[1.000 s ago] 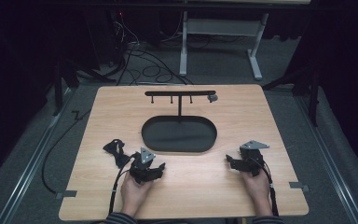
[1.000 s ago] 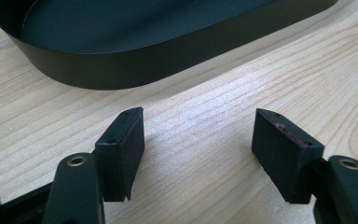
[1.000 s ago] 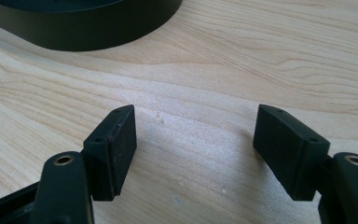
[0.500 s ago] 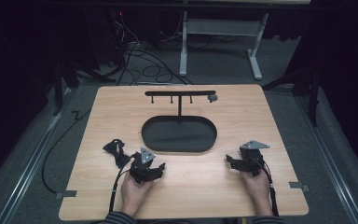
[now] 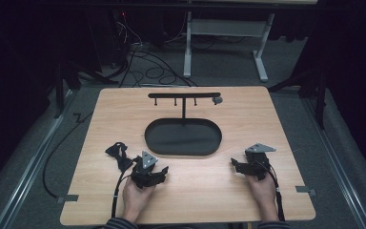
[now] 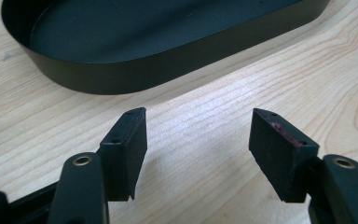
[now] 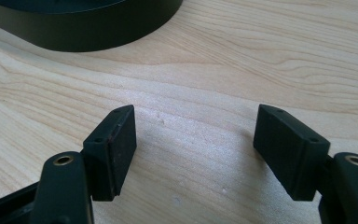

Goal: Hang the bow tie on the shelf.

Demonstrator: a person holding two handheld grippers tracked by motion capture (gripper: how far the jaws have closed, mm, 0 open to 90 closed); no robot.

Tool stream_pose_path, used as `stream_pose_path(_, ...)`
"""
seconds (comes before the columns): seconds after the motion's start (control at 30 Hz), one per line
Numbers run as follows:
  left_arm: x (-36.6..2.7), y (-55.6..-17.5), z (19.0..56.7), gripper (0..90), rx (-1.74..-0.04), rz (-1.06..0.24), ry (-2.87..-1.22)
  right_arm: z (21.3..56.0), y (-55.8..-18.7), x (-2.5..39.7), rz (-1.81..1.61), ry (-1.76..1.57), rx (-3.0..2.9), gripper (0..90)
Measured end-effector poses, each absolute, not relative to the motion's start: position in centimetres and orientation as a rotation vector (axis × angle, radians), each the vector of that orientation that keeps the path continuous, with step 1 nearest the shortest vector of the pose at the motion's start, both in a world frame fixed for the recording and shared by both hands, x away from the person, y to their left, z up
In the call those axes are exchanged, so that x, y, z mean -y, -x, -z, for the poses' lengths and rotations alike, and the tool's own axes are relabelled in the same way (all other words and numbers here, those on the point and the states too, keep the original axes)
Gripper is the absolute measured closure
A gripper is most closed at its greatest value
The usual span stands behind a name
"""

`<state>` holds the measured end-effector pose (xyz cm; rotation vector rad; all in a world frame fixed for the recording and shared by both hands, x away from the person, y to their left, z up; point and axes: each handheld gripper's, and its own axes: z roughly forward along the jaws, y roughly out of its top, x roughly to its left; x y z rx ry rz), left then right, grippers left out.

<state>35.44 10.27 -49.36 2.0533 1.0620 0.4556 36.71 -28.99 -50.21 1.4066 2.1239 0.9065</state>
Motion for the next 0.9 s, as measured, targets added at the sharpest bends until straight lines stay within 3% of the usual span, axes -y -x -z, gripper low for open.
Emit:
stream_pose_path(0.33, -12.9, -33.9, 47.4, 41.9, -1.090, -0.441, -1.941, 50.2, -36.7, 29.0, -0.907, -1.405, -2.127, 31.1)
stream_pose_path(0.9, -17.5, -31.6, 46.2, 46.9, -1.174, -0.535, -1.839, 50.2, -36.7, 29.0, -0.906, -1.405, -2.125, 31.2)
